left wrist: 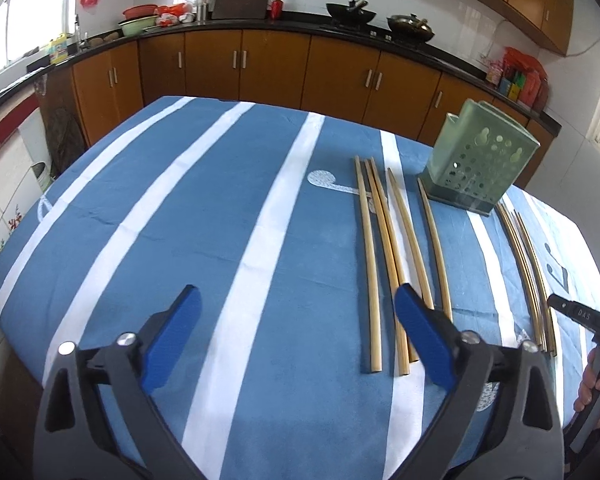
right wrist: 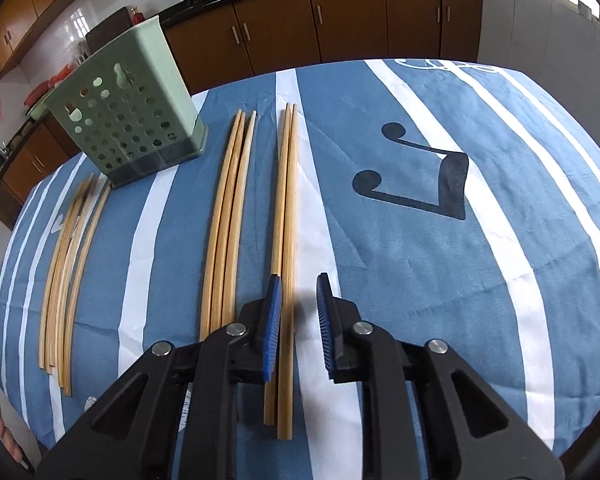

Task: Organize utensils
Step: 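Close the right tool on a bamboo chopstick while the left tool grasps another chopstick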

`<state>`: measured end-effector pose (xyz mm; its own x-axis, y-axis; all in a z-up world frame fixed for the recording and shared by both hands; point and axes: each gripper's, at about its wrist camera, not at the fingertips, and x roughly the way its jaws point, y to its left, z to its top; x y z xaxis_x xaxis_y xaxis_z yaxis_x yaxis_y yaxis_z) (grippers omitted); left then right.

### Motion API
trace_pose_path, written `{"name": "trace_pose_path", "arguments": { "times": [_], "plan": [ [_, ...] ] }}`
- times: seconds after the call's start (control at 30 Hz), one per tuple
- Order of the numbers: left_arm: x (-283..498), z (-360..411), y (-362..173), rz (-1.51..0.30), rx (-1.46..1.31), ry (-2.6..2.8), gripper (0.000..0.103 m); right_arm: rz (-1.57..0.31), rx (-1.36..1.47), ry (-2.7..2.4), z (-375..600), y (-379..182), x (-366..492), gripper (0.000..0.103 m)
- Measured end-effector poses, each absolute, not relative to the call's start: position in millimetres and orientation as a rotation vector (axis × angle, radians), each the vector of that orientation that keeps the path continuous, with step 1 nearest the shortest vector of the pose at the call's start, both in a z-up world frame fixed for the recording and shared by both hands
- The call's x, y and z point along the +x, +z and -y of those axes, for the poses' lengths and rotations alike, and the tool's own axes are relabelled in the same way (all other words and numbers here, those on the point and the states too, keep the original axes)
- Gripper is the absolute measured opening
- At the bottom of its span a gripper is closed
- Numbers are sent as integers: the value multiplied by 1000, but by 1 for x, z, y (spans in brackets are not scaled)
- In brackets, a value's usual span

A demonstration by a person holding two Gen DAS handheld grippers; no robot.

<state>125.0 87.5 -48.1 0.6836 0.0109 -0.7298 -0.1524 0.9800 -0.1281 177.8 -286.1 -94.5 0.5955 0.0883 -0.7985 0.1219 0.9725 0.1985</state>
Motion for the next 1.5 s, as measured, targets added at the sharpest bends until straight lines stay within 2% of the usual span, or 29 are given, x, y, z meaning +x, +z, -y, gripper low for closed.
{"name": "trace_pose_path", "arguments": {
  "times": [0.17,0.3,0.47,0.83,1.27,1.33,1.5],
  "plan": [
    [135,-80,-55,-845,-172,65,79,-935,220,13,282,-94,183,18],
    [143,-76,-60,-863,-161,47,74,-933,188,-11,281,-97,186,15],
    [151,-69,-64,-882,-145,24,73,-930,306,30,294,-96,182,15],
    [160,-62,-68,-897,-138,14,73,-904,349,35,302,-93,179,15],
    [165,-55,-71,-907,-121,4,73,-916,231,-7,294,-99,184,15],
    [166,-55,-72,-912,-118,1,68,-909,175,-52,293,-100,186,8],
    [174,-52,-77,-943,-106,-20,49,-895,218,-91,308,-101,189,8]
  ]
}}
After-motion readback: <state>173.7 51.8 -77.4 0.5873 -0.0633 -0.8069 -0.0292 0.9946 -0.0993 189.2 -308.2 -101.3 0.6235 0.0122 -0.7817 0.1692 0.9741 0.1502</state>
